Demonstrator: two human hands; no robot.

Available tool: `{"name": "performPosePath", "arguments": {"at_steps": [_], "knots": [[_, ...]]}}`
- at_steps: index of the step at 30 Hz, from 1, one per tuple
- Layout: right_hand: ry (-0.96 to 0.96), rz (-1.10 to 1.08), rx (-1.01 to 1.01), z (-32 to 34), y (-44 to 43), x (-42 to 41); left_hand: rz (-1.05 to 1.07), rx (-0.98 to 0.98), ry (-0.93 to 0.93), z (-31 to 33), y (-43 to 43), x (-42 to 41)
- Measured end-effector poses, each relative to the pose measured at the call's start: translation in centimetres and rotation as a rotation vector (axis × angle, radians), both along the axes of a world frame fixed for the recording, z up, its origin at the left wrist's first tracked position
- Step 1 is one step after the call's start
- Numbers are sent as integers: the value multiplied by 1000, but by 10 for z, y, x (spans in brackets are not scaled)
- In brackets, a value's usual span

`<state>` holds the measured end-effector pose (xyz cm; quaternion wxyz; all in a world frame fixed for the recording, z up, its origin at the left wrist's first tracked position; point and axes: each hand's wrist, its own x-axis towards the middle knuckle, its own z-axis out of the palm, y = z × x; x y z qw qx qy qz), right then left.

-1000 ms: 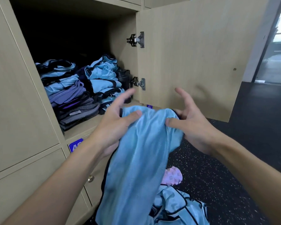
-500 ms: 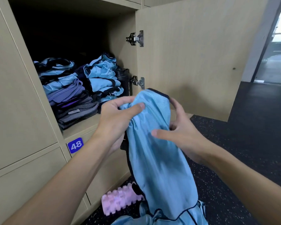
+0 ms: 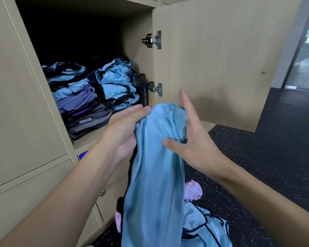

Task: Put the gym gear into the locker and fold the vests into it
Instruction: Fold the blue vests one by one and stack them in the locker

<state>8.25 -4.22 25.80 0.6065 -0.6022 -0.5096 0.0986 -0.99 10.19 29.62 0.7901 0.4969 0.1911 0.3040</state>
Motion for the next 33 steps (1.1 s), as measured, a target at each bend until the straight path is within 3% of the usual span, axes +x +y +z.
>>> {"name": "performPosePath", "arguments": {"at_steps": [3,7,10,12,17,20,22,25,30,33], "knots": [[11,-69,78,2,-3,3,-10,-75,-36,1,4,0],[-23,5,-63,-9,-1,-4,-69,-77,-72,7,3,-3],[-19,-82,-44,-8,3,-7,-47,-66,-71,8,1,-4],[6,-135,6,-2,2,-1,-26,-21,-9,4,-2,-6],[119,-236,119,8,-2,19,-218,173,198,-21,-16,-7],[247,-215,136,11,-7,27,-168,215,139,-21,-16,-6],[332,-98,18,10,-12,27,-100,212,79,-17,-14,-5],[301,-21,-117,6,-16,24,-17,194,30,-13,-12,-5],[330,-203,36,12,-19,29,26,159,21,-10,-11,-4],[416,-86,-34,8,-18,25,25,164,18,-7,-15,-5]]}}
